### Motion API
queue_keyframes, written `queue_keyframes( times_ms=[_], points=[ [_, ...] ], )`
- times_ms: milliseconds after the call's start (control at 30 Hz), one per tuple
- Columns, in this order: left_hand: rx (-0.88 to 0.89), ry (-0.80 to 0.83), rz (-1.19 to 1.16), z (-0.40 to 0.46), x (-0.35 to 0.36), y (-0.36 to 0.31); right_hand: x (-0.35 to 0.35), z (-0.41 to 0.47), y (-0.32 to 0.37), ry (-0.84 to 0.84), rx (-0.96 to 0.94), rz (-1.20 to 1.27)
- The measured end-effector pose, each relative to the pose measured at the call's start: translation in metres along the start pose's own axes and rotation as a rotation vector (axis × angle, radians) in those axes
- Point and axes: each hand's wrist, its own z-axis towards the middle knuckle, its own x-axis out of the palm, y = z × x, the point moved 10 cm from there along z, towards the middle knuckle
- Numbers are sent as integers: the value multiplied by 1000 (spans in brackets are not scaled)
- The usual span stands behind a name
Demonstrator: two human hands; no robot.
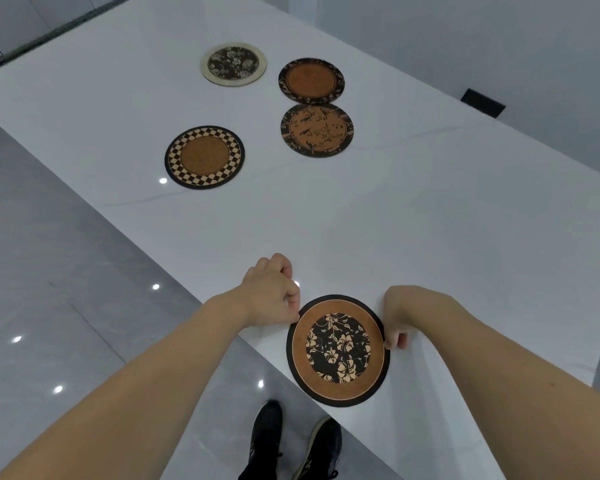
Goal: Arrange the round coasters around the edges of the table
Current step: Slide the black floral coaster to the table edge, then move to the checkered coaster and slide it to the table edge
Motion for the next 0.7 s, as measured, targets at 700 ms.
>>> queue_keyframes(
  times_ms=[700],
  points=[
    [-518,-851,201,-301,-303,105,-206,-352,258,-1112,-833,187]
  ],
)
